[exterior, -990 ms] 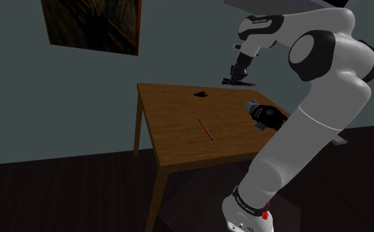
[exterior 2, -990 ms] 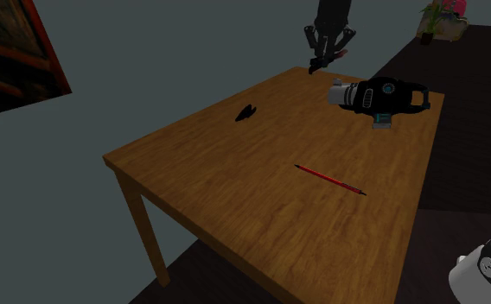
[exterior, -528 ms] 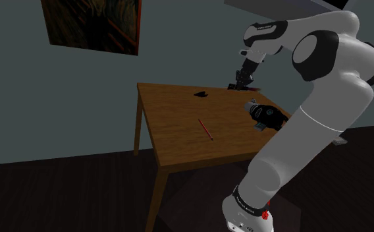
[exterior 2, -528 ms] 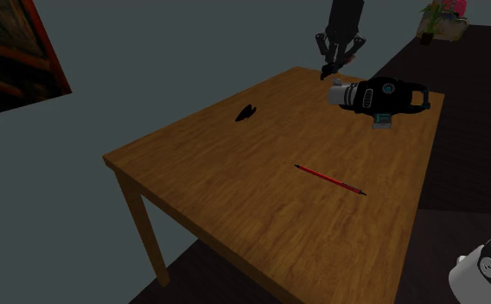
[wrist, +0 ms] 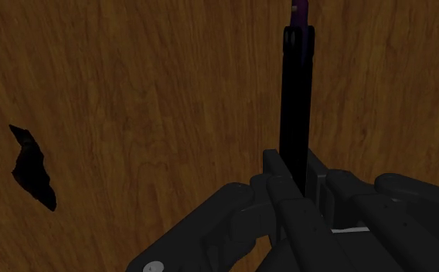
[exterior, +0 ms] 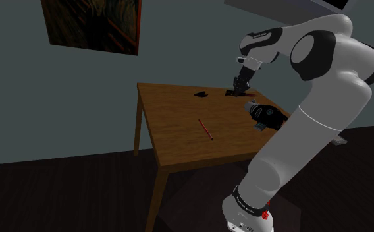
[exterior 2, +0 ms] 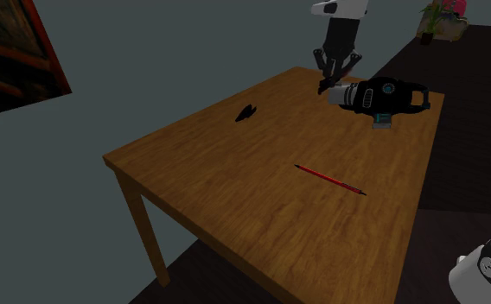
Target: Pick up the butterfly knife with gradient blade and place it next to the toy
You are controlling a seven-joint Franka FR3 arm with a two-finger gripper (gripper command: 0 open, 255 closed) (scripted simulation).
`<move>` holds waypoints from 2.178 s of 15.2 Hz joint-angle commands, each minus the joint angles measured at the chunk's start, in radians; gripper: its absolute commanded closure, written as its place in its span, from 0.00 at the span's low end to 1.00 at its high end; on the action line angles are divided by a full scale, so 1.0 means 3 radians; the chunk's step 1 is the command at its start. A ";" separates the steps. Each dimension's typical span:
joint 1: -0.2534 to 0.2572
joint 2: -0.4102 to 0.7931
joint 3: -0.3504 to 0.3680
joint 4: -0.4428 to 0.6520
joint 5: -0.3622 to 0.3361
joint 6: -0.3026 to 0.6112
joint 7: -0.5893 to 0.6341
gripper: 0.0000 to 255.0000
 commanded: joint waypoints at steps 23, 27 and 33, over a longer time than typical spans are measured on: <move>-0.0046 0.0514 -0.0022 -0.0645 0.0446 0.0993 -0.0407 1.00; -0.0064 0.0626 -0.0004 -0.0699 0.0556 0.1120 -0.0494 1.00; -0.0064 0.0626 -0.0005 -0.0699 0.0556 0.1120 -0.0494 1.00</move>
